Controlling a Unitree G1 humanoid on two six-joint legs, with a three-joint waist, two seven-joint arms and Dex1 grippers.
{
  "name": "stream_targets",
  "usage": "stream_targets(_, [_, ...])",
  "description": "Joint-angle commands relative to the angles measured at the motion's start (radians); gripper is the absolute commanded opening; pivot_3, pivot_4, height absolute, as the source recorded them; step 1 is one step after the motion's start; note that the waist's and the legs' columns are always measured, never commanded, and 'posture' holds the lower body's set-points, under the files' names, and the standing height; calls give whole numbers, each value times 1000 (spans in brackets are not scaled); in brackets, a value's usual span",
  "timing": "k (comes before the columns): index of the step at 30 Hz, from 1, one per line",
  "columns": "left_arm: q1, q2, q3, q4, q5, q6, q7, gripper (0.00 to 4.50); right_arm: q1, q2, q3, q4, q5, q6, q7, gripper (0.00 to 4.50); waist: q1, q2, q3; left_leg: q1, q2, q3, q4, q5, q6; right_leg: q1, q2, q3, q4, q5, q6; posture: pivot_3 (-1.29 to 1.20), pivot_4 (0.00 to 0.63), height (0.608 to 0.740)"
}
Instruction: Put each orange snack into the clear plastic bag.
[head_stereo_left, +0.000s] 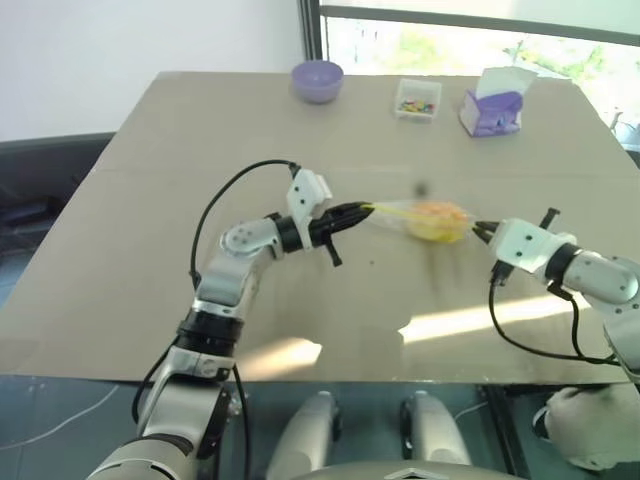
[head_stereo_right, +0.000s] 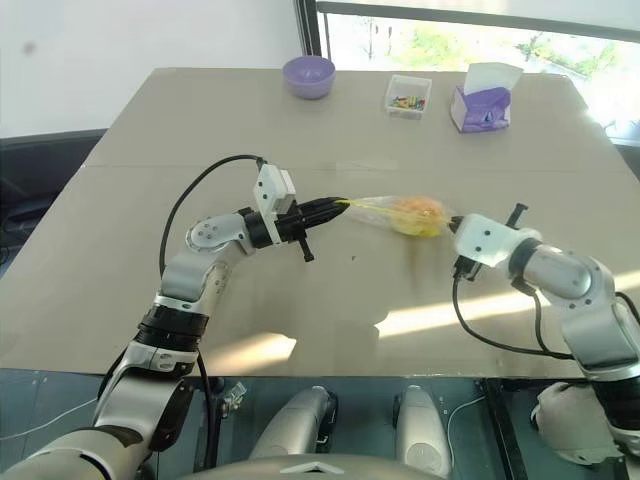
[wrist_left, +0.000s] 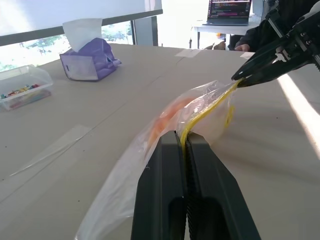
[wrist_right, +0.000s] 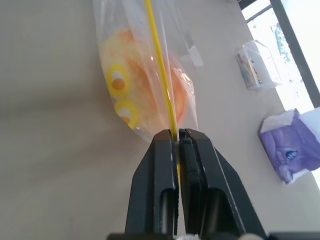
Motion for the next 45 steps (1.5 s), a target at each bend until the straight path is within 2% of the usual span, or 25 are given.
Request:
stream_targets(1, [-15,27,81,-25,-22,-19,20,0,24,-41,-81,39,-34,13,-16,60,1,0,0,0,0,0,0,0,0,0,0,0,0,0,0,0,150,740])
stream_targets(10, [-29,39,102,-40,-50,-7,7,0,-7,-73,-142,14,6,30,7,60,0,0,0,0,0,0,0,0,0,0,0,0,0,0,0,0,150,740])
stream_targets(14, [-62,65,170,-100,-215,134,-27,0,-70,-86,-226,-33,121,78,53,60,-2,0,0,0,0,0,0,0,0,0,0,0,0,0,0,0,150,740])
stream_targets(17, [-111,60,206,-82,-253,178,16,0,-128,-106,-238,-18,137,81,56,60,-1,0,0,0,1,0,0,-1,2,0,0,0,0,0,0,0,150,740])
stream_targets(23, [-206,6,110,125,-14,-59,123,0,-243,-59,-117,170,-13,-52,-94,60,2,-1,0,2,0,0,1,0,0,3,0,-1,-1,0,0,0,150,740])
stream_targets(25, [-219,-14,102,156,23,-124,144,0,-248,-36,-105,177,-26,-67,-118,60,2,-1,1,2,0,0,1,0,0,3,0,-1,-2,0,0,0,150,740])
stream_targets(30, [-149,14,73,137,52,-211,70,0,-137,-7,-112,70,19,-23,-77,60,-3,0,0,-5,0,0,-1,0,0,-3,0,0,-4,0,0,0,150,740])
stream_targets(35, [7,63,2,73,78,-228,-34,0,16,26,-76,-35,85,46,-15,60,-1,1,0,-7,-1,-2,-2,0,0,-4,0,0,-8,1,1,0,150,740])
stream_targets(36, [45,75,-12,57,79,-213,-55,487,47,43,-59,-39,98,49,-4,570,-1,1,0,-8,-1,-3,0,0,1,-4,0,-1,-8,2,1,0,150,740])
stream_targets(38, [89,90,-28,25,63,-178,-95,858,89,64,-44,-42,112,50,11,968,0,1,0,-8,-1,-4,1,0,1,-3,0,-2,-8,2,1,0,150,740])
stream_targets(39, [97,96,-29,9,54,-161,-107,1279,104,66,-46,-39,118,51,20,1378,1,1,0,-7,-1,-4,1,-1,1,-2,1,-1,-8,2,1,0,150,740])
stream_targets(40, [104,102,-28,-8,46,-145,-115,1789,117,64,-52,-39,123,54,30,1967,1,1,0,-7,-1,-4,2,-1,1,-3,1,-1,-8,3,1,0,150,740])
stream_targets(43, [134,131,-4,-69,3,-77,-143,2992,144,55,-96,-50,157,73,58,3200,2,2,0,-7,-1,-4,2,-1,2,-2,1,-1,-8,5,2,0,150,740])
stream_targets(45, [161,157,22,-110,-35,-27,-159,3978,165,42,-137,-61,185,87,79,4226,1,2,0,-7,0,-4,3,-1,3,-2,1,-1,-8,5,2,0,150,740])
